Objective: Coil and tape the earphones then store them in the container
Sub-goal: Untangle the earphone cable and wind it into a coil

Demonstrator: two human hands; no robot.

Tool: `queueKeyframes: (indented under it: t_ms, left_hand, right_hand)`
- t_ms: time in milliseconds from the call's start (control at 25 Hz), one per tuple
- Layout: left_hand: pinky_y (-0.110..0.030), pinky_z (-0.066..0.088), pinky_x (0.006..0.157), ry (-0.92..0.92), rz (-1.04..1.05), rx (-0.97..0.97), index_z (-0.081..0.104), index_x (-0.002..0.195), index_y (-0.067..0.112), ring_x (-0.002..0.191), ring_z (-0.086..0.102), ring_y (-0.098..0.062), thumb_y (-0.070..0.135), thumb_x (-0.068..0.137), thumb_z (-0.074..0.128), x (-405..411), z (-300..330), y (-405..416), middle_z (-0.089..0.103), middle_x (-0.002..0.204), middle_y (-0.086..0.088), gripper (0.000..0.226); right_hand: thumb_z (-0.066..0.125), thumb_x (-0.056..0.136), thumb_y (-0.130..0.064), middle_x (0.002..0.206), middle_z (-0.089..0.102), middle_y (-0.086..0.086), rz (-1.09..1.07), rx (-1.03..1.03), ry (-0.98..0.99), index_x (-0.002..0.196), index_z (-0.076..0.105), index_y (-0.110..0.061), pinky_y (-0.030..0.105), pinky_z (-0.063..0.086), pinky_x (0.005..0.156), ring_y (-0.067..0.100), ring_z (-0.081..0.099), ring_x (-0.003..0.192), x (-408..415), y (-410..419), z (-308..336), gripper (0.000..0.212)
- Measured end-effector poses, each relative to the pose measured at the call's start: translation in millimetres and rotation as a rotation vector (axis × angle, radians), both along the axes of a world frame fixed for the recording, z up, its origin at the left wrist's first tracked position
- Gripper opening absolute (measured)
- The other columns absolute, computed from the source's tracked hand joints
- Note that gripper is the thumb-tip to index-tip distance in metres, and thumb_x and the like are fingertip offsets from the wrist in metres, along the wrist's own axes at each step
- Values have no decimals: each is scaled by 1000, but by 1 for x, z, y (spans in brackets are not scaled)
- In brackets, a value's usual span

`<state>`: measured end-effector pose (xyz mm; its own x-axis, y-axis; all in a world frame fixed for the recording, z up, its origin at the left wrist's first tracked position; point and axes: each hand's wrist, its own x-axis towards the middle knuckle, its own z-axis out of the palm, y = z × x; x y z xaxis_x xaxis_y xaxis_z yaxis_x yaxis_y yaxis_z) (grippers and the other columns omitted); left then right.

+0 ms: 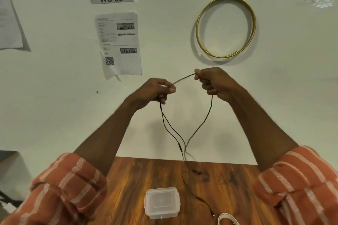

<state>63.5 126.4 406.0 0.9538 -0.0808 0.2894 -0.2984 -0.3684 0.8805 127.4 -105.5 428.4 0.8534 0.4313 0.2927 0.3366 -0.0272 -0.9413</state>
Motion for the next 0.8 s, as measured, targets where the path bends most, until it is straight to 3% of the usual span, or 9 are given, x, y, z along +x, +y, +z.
queueKeyframes:
  t_ms: [80, 240, 360, 480, 640, 680, 720, 800]
  left_hand:
    - [-32, 53, 71, 70, -53, -107, 68, 89, 8, 49, 52, -17, 11, 92, 61, -5, -39, 14, 44, 50, 4, 9]
    - [-36, 48, 73, 214, -105, -208, 70, 84, 8, 48, 51, -15, 18, 91, 61, -10, -104, 30, 45, 52, 2, 15]
    - [-38, 47, 77, 244, -69, -248, 70, 81, 9, 50, 50, -17, 29, 86, 64, -15, -131, 50, 38, 51, 3, 21]
    - [-32, 47, 69, 295, -79, -281, 67, 82, 11, 47, 38, -14, 40, 84, 69, -24, -136, 69, 31, 53, 5, 29]
    - [-36, 50, 72, 352, -99, -127, 62, 78, 11, 52, 47, -19, 34, 96, 54, -38, -125, 76, 33, 54, 1, 30]
    - [-33, 48, 65, 344, -77, -89, 61, 76, 13, 49, 42, -17, 33, 98, 51, -40, -120, 73, 31, 55, 1, 31]
    - [-29, 43, 56, 331, -52, -84, 60, 74, 16, 46, 34, -13, 34, 99, 50, -42, -115, 69, 28, 56, 2, 33]
    - [-22, 27, 45, 300, -42, -199, 60, 76, 18, 44, 21, -9, 37, 98, 51, -41, -100, 56, 23, 58, 4, 30]
  right_hand:
    - [57, 96, -28, 49, 28, -9, -162, 170, 52, 75, 60, -14, 19, 14, 37, 9, 18, 45, 13, -18, 0, 26]
    - [58, 95, -25, 46, 30, -8, -435, 425, 121, 71, 59, -15, 18, 16, 36, 8, 20, 39, 31, -47, 0, 25]
    - [59, 94, -31, 54, 34, -3, -612, 395, 80, 69, 60, -16, 17, 16, 37, 8, 24, 37, 41, -70, 0, 29]
    - [59, 94, -32, 58, 34, 1, -696, 346, 46, 68, 61, -16, 15, 17, 37, 10, 26, 40, 50, -86, -8, 30]
    - [56, 95, -33, 58, 43, 5, -773, 356, 79, 72, 64, -13, 24, 30, 43, 7, 38, 31, 65, -93, -36, 32]
    - [57, 94, -35, 64, 53, 8, -807, 275, 77, 81, 68, -9, 29, 40, 50, 9, 51, 40, 68, -93, -45, 31]
    - [57, 93, -39, 80, 65, 13, -859, 101, 59, 97, 70, -7, 35, 49, 64, 16, 66, 62, 69, -89, -55, 34]
    - [61, 90, -45, 120, 66, 13, -877, -221, -58, 125, 61, -10, 42, 46, 96, 30, 61, 113, 56, -61, -71, 49]
